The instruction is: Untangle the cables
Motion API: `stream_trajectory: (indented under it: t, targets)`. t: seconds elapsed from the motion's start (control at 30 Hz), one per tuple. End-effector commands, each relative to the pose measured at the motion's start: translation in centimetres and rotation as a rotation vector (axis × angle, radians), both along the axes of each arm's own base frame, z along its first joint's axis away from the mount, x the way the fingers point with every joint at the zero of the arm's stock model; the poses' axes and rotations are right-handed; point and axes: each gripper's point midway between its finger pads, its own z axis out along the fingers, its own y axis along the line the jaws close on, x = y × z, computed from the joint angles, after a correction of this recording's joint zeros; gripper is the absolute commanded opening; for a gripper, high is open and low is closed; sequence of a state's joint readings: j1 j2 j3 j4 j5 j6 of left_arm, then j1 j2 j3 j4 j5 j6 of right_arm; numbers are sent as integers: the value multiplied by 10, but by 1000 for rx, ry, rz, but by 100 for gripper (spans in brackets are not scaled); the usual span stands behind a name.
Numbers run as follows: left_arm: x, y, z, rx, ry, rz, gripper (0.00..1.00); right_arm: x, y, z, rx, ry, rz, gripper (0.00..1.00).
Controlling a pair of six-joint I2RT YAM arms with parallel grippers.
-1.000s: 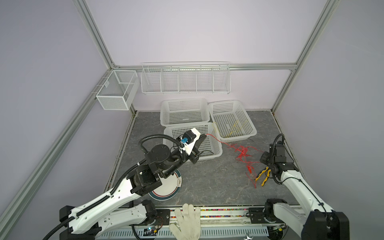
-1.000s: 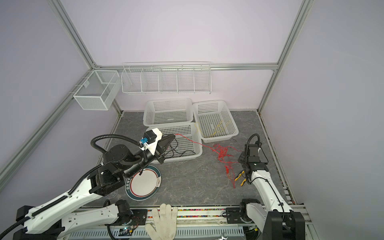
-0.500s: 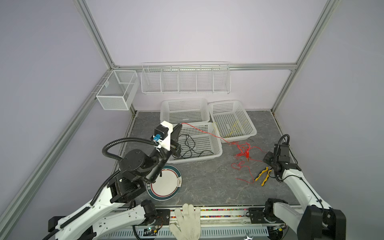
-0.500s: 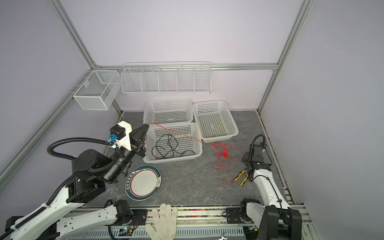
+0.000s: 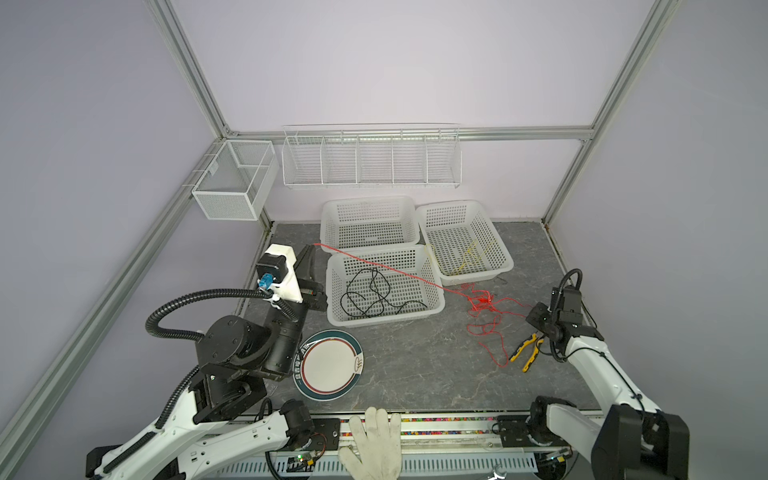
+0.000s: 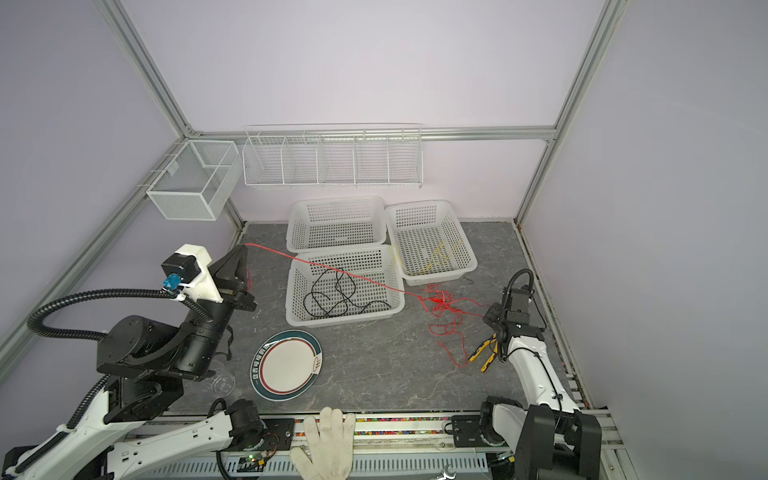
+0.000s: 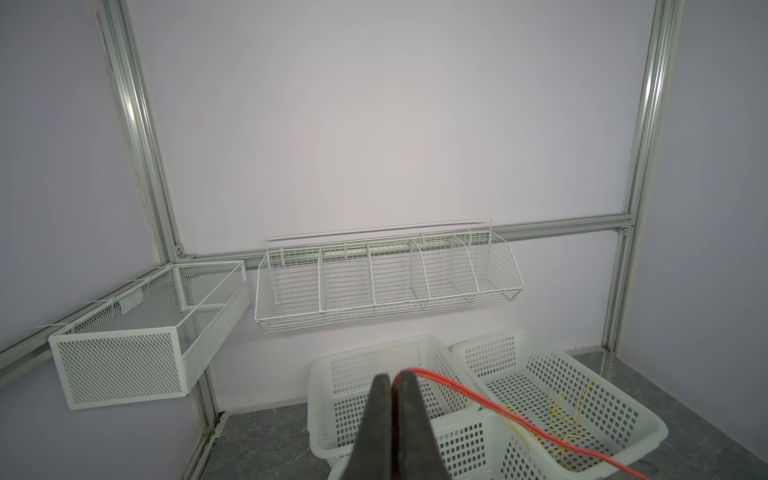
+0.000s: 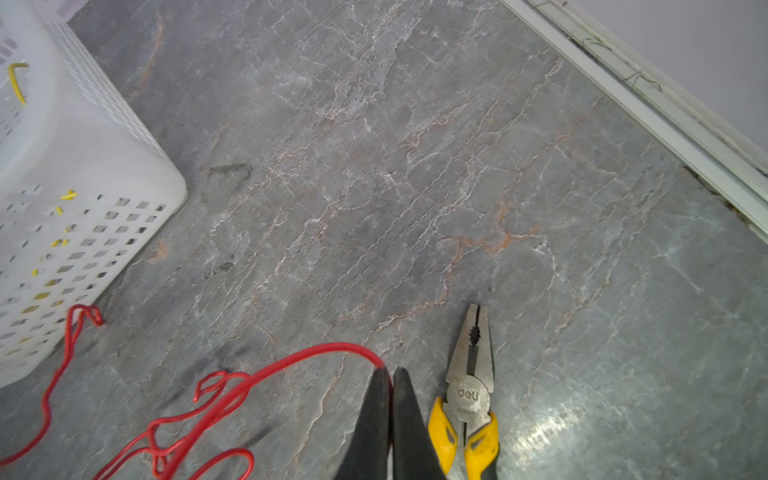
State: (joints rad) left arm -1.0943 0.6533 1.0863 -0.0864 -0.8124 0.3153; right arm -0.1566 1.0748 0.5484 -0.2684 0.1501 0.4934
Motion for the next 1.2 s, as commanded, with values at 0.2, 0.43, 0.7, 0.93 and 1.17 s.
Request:
stream_trajectory:
  t: [0.2,0.43,0.7,0.93,1.17]
  targets:
    - [13,-47,-4,59,27,-83,0,16,31,21,70,-91,159,8]
    - [29,-103,-26,141,73,-174,0,16,67,55,121,-213,307,11]
    - [32,-149,-48,135,110,-315,0,11,136,113,307,-407,646,11]
    - [32,-169,-57,115,121,-381,0,-2,168,132,345,-434,776,12]
    - [34,-178,-67,110,135,-398,0,-15,192,106,200,-327,860,12]
